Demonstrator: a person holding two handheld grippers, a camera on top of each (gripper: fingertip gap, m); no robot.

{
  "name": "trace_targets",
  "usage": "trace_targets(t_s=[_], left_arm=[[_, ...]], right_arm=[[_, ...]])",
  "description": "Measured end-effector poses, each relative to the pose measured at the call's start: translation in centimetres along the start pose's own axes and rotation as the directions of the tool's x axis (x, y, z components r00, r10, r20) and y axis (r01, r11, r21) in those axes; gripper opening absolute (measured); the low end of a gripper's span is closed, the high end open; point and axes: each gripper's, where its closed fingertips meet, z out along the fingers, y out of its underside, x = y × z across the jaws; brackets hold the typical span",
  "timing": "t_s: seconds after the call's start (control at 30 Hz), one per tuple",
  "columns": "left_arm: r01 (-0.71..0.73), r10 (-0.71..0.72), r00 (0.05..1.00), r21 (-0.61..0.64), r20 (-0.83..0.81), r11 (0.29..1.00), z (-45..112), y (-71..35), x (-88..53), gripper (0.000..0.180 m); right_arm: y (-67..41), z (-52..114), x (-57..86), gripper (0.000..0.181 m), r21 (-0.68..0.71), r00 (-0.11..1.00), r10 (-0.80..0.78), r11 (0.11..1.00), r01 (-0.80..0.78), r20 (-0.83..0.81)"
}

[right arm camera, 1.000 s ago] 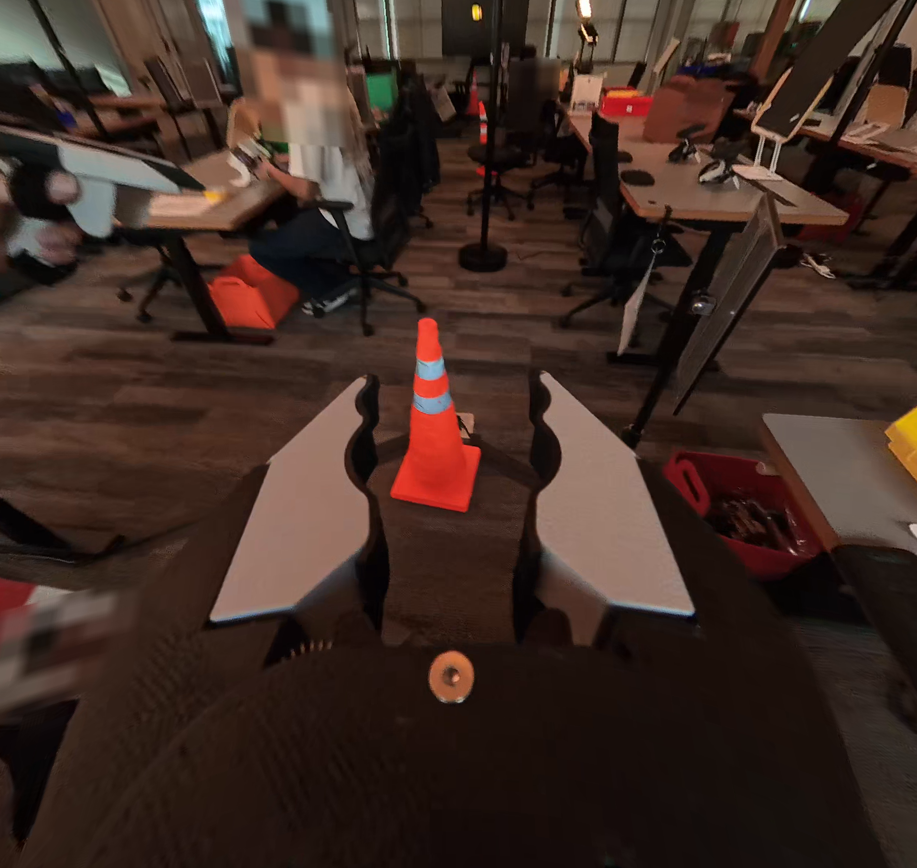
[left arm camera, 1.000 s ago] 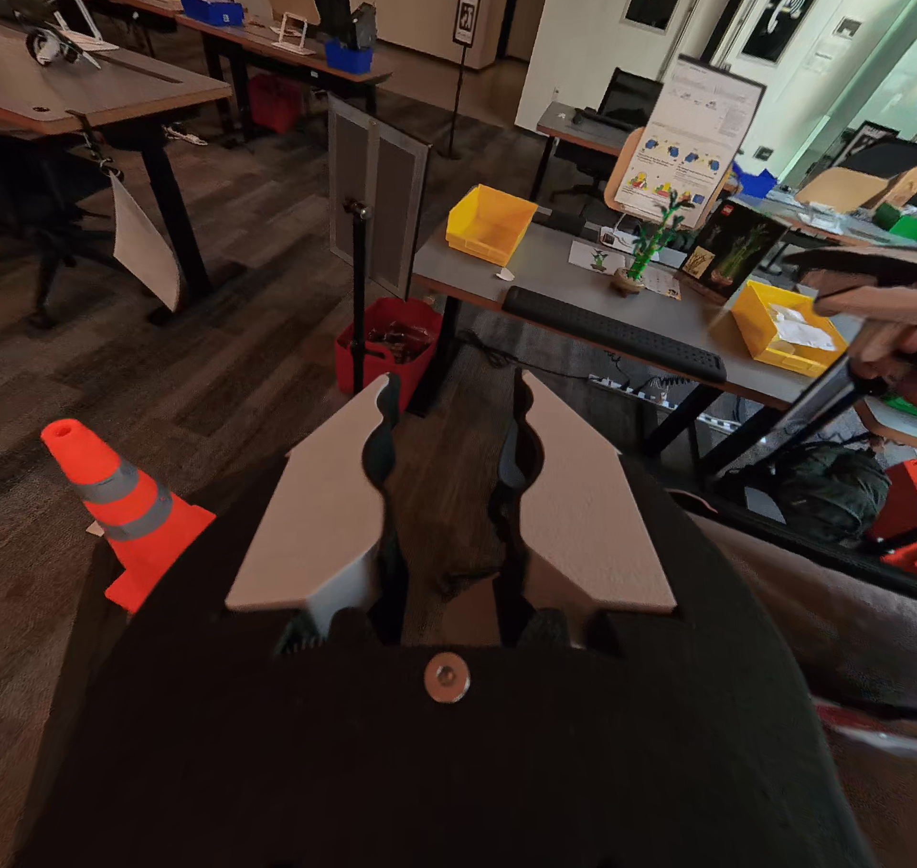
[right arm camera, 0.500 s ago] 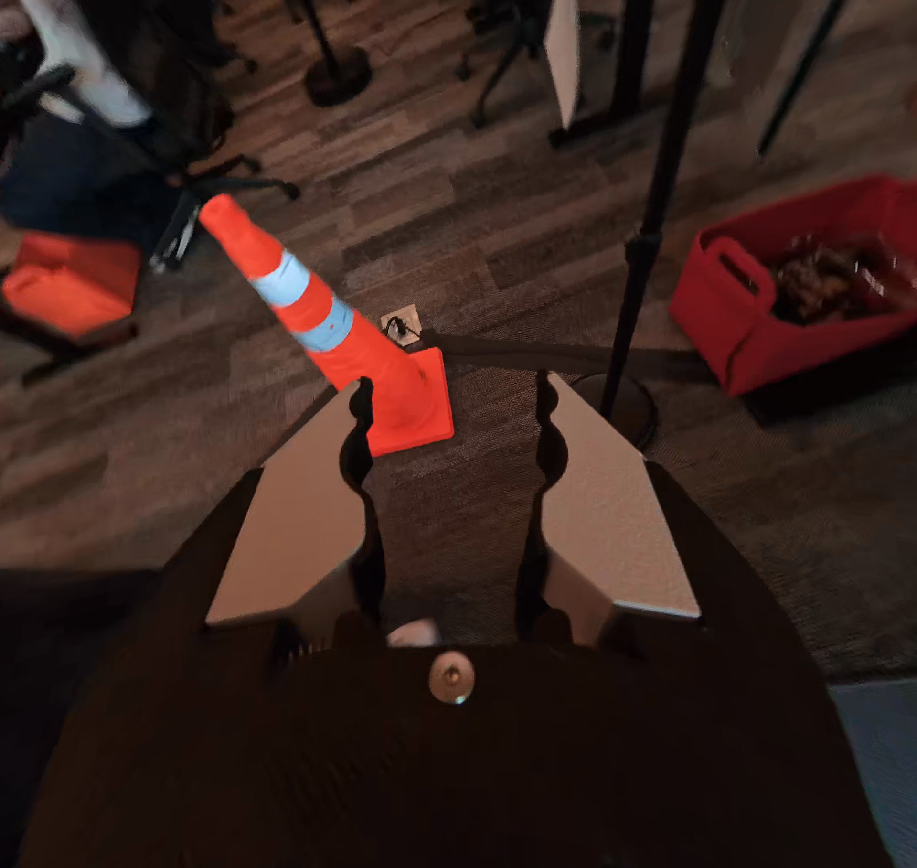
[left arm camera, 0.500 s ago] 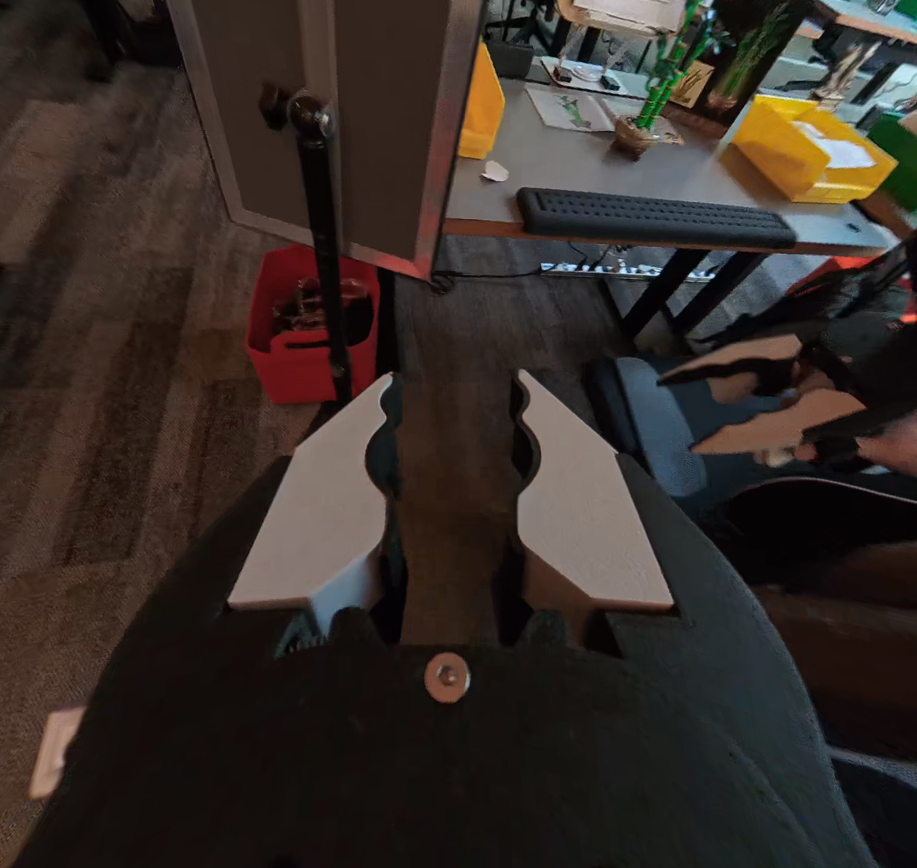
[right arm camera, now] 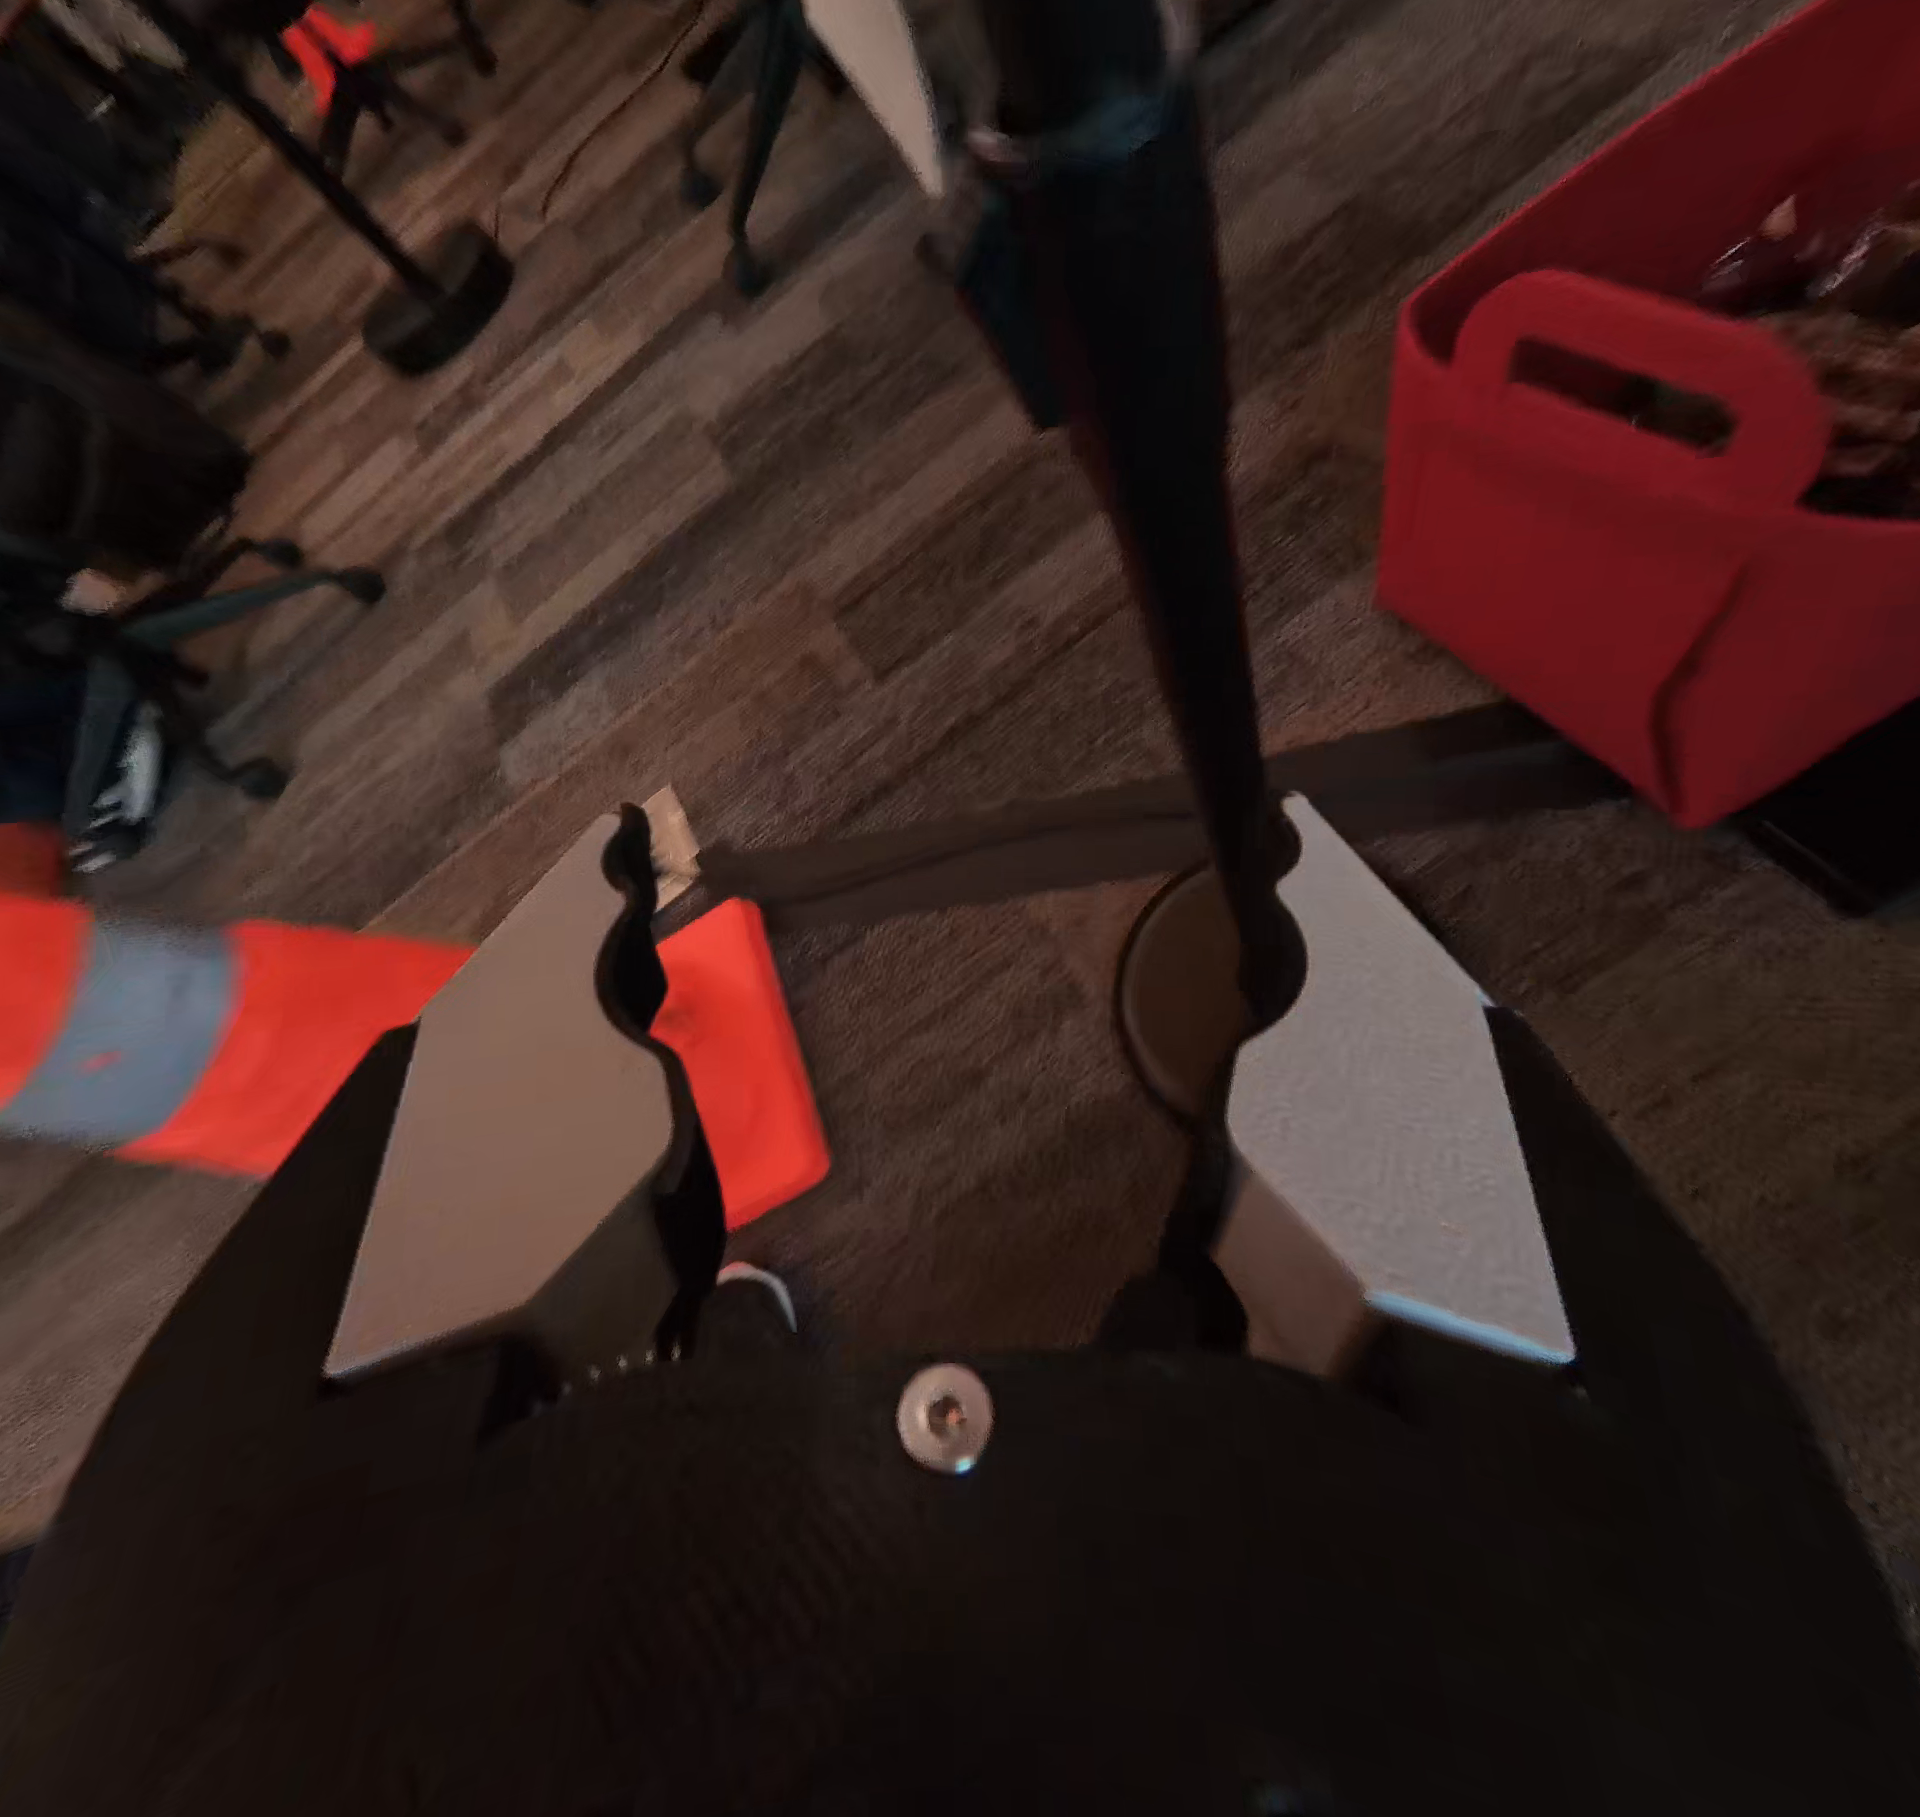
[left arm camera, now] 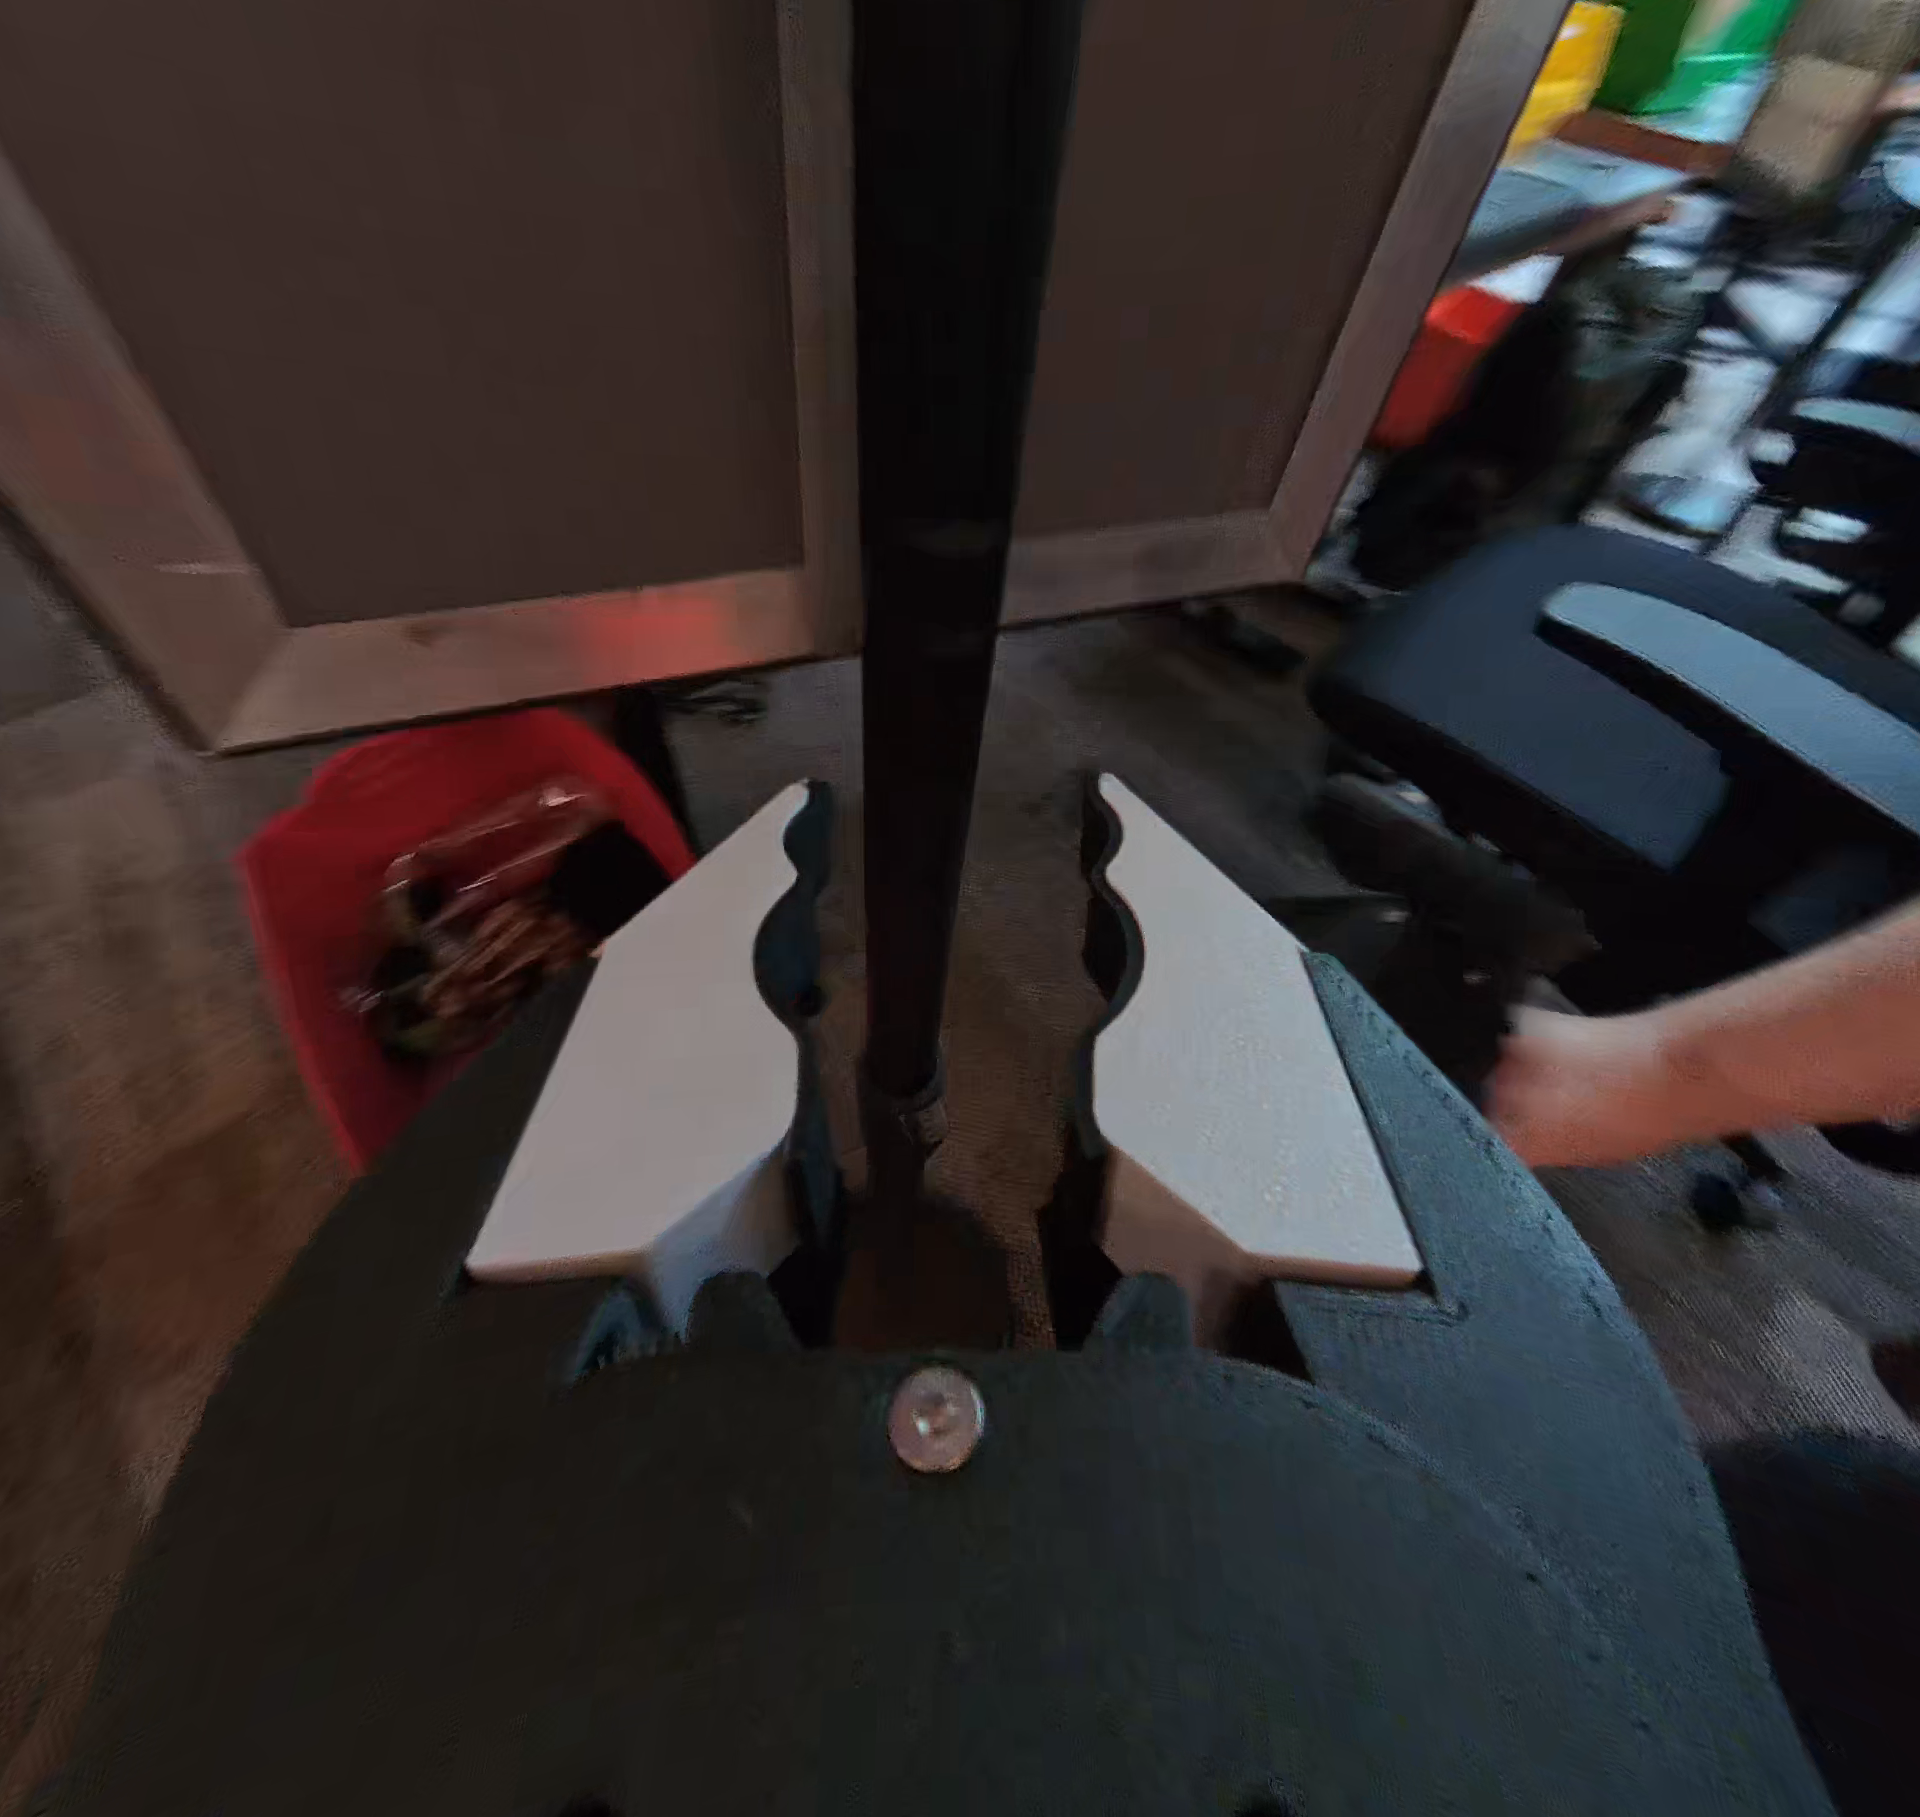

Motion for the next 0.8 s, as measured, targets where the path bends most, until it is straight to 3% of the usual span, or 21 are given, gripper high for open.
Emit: trace_targets(t_s=[0.13, 0.2, 0.33, 0.47, 0.53, 0.8], left_arm=[[-0.064, 0.078, 0.968, 0.068, -0.24, 0.996, 2.8, 2.3, -1.1, 0.059], [-0.099, 0.128, 0.93, 0.1, -0.345, 0.99, 3.6, 2.8, -0.8, 0.055], [-0.157, 0.236, 0.849, 0.2, -0.474, 0.967, 4.7, 2.1, 0.5, 0.045], [-0.215, 0.314, 0.751, 0.235, -0.58, 0.948, 5.5, 1.9, 1.9, 0.039], [-0.22, 0.324, 0.716, 0.241, -0.619, 0.945, 5.5, 2.0, 2.0, 0.027], [-0.207, 0.325, 0.659, 0.252, -0.678, 0.945, 5.4, 2.7, 2.3, 0.026]], right_arm=[[1.5, 6.9, 3.7, 0.11, 0.101, 0.994, -0.055, 0.993, 0.064, -0.093], [2.1, 9.7, 5.2, 0.101, 0.14, 0.991, -0.058, 0.987, 0.075, -0.119], [1.5, 12.8, 7.5, 0.062, 0.295, 0.99, -0.024, 0.953, 0.064, -0.138], [1.4, 14.8, 8.0, 0.05, 0.324, 0.99, -0.084, 0.939, 0.118, -0.115], [1.2, 15.1, 8.3, 0.041, 0.336, 0.991, -0.097, 0.934, 0.122, -0.09], [0.9, 17.4, 7.9, 0.049, 0.27, 0.985, -0.166, 0.947, 0.172, -0.047]])
